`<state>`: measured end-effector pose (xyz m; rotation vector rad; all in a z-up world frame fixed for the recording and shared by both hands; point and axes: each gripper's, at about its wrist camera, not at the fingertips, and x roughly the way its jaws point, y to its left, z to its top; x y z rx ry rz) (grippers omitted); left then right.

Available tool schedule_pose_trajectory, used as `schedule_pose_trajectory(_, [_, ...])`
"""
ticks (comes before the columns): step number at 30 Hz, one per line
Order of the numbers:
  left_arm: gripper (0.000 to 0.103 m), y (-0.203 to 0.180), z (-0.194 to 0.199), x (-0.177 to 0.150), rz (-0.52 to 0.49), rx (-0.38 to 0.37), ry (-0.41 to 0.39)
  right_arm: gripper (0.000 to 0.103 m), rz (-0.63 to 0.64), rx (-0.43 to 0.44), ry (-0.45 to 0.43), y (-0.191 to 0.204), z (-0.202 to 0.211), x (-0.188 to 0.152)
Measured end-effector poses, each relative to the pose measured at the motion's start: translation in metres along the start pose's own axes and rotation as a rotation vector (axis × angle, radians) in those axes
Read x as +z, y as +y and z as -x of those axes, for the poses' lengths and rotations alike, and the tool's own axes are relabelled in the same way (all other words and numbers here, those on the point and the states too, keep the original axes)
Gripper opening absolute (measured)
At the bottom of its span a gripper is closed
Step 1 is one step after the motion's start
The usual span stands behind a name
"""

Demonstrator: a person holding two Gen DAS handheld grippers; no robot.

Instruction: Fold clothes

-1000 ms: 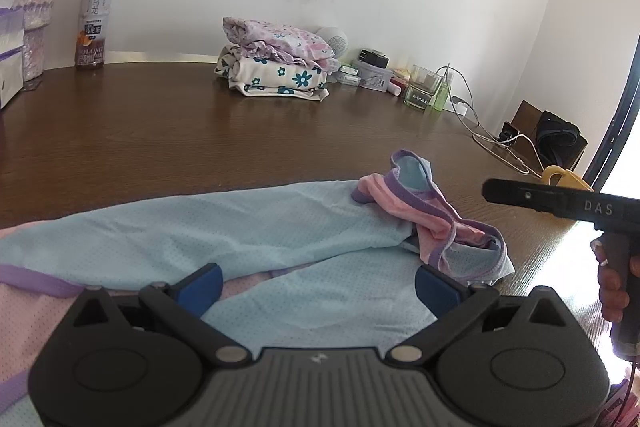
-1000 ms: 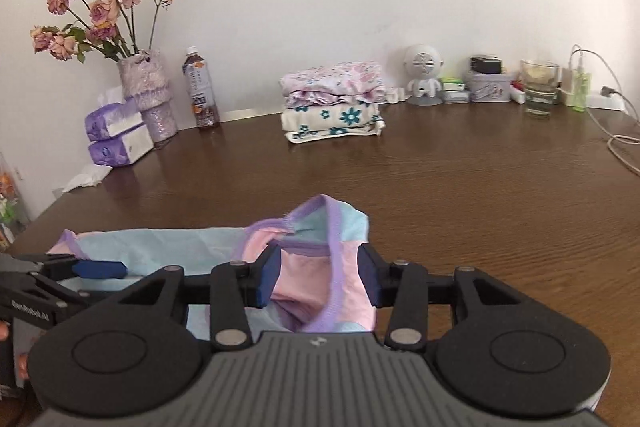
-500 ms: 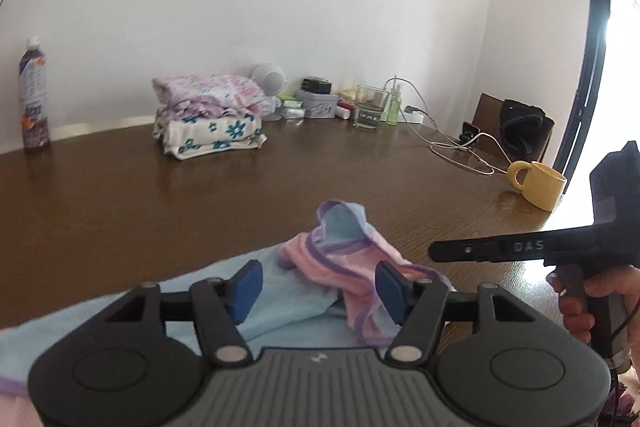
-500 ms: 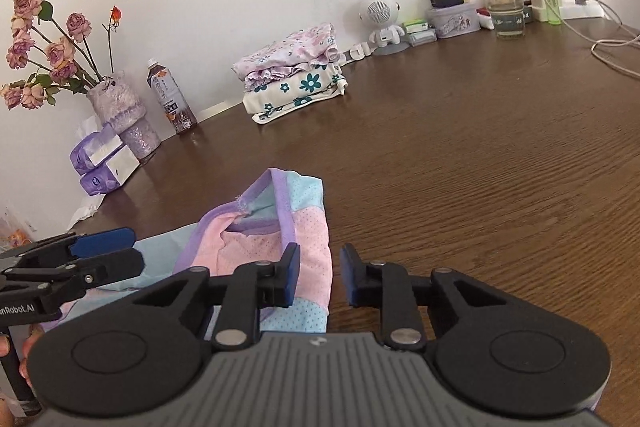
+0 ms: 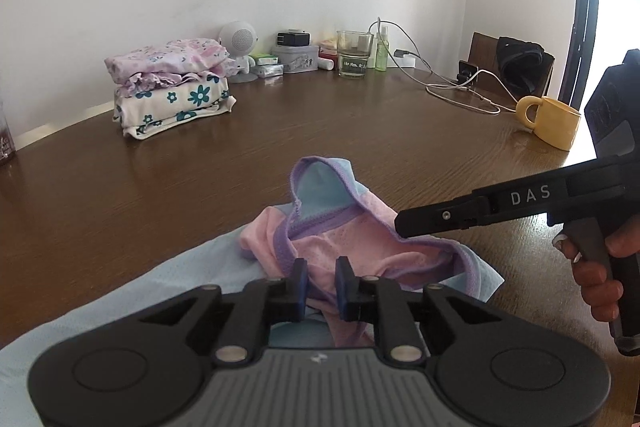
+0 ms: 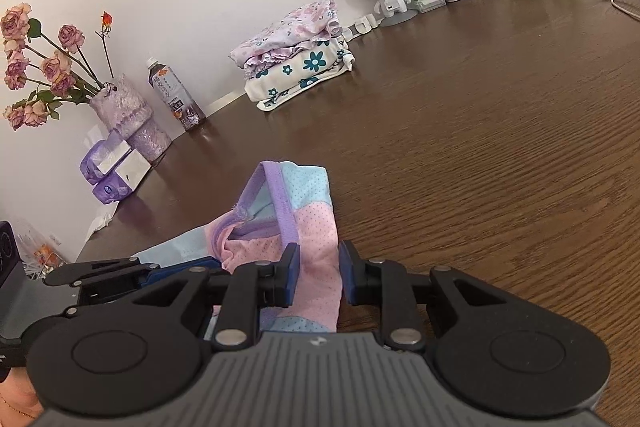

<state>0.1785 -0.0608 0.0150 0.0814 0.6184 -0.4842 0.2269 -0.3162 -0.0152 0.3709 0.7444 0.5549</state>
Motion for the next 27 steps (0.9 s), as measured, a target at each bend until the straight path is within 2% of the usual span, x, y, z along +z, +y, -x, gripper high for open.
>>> schedule_pose_trajectory(4, [0.016, 0.003, -0.01, -0.003, 0.006, -0.01, 0.025, 0.021, 0.007, -0.005, -0.012, 0.004, -0.001, -0.002])
schedule_pose_trajectory(6, [0.016, 0.003, -0.01, -0.003, 0.008, -0.011, 0.024, 0.012, 0.007, -0.022, -0.017, 0.004, -0.002, -0.004])
schedule_pose_trajectory(7, [0.016, 0.003, -0.01, -0.003, 0.009, -0.012, 0.023, 0.003, 0.007, -0.028, -0.019, 0.004, -0.002, -0.005])
schedule_pose_trajectory(13, [0.016, 0.006, -0.009, -0.002, 0.03, -0.023, 0.019, 0.001, 0.039, -0.063, -0.033, 0.01, 0.0, -0.006])
schedule_pose_trajectory(16, [0.025, 0.007, -0.002, -0.001, 0.031, -0.026, 0.006, 0.001, 0.099, -0.088, -0.046, 0.023, 0.004, -0.003])
schedule_pose_trajectory(19, [0.039, 0.01, 0.009, 0.001, 0.023, -0.025, -0.017, 0.001, 0.184, -0.118, -0.062, 0.041, 0.011, 0.002])
schedule_pose_trajectory(20, [0.039, 0.011, 0.013, 0.001, 0.011, -0.006, -0.022, 0.001, 0.213, -0.128, -0.067, 0.047, 0.013, 0.004])
schedule_pose_trajectory(22, [0.036, 0.015, 0.02, 0.001, -0.015, 0.032, -0.031, 0.001, 0.282, -0.156, -0.084, 0.061, 0.016, 0.005])
schedule_pose_trajectory(24, [0.024, 0.02, 0.025, -0.001, -0.035, 0.049, -0.029, 0.001, 0.345, -0.16, -0.091, 0.076, 0.018, 0.006])
schedule_pose_trajectory(25, [0.014, 0.023, 0.027, -0.003, -0.04, 0.049, -0.026, 0.001, 0.368, -0.155, -0.088, 0.083, 0.018, 0.006])
schedule_pose_trajectory(26, [0.01, 0.025, 0.029, -0.004, -0.041, 0.039, -0.021, 0.001, 0.391, -0.15, -0.085, 0.091, 0.018, 0.005])
schedule_pose_trajectory(27, [0.01, 0.027, 0.029, -0.006, -0.042, 0.027, -0.016, 0.001, 0.41, -0.144, -0.081, 0.097, 0.017, 0.005])
